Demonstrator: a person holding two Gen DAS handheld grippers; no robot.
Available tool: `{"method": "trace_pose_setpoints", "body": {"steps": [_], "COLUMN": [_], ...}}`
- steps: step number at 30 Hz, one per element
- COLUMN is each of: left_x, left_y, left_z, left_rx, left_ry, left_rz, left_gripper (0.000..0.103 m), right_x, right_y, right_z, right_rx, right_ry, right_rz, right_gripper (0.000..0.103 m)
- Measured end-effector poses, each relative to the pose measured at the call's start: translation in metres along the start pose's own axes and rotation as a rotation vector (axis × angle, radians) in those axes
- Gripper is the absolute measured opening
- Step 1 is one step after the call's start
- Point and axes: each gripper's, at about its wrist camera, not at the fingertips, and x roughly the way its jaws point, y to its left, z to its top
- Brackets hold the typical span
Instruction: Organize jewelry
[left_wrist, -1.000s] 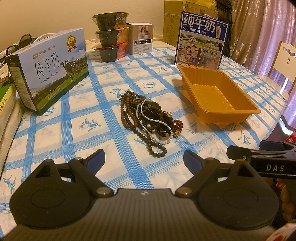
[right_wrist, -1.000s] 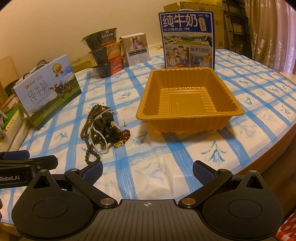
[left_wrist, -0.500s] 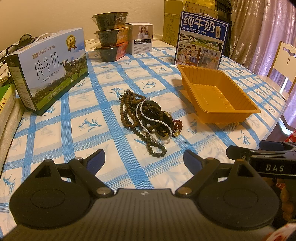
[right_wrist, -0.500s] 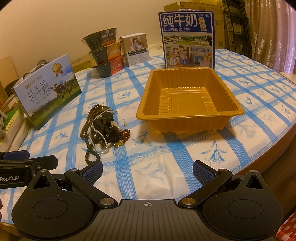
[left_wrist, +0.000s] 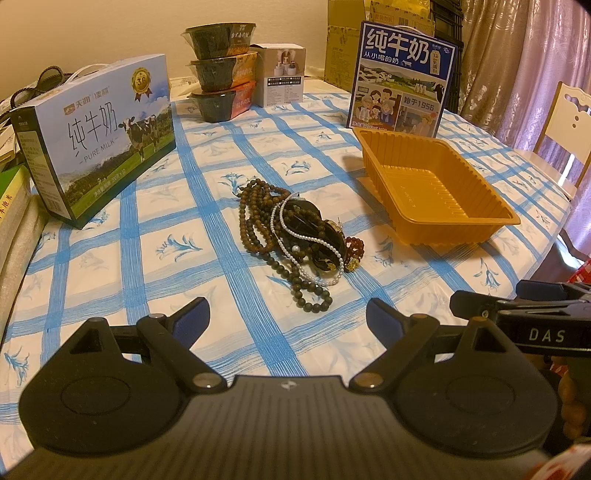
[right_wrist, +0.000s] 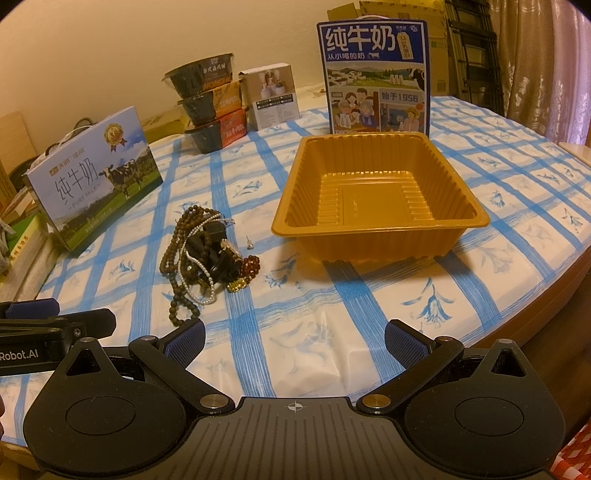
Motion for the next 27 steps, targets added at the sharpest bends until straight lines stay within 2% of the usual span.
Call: {"method": "trace_pose_setpoints", "body": {"steps": [13, 18, 23, 27], "left_x": [0.011, 0.022, 0.038, 0.052], "left_y": [-0.003, -0.003, -0.005, -0.007], "left_z": [-0.006, -0.004, 0.0, 0.004], "left_rx": [-0.004, 0.005, 0.015, 0.025], "left_ry": [0.009, 0.02, 0.019, 0.016], "left_rz": [-0.002, -0.005, 0.003, -0.001], "left_gripper": [0.091, 0.091, 0.091, 0.091], "right_x": [0.006, 0.008, 0.008, 0.013], "right_y": [-0.005, -0.02, -0.053, -0.068], "right_z": [-0.005, -0.004, -0.002, 0.004], "right_rx": [0.008, 0.035, 0.167, 0.141], "right_ry": [-0.017, -0.068, -0.165, -0.184], "right_rz": [-0.011, -0.041, -0.022, -0.073], "right_gripper": [0.103, 0.103, 0.103, 0.103]}}
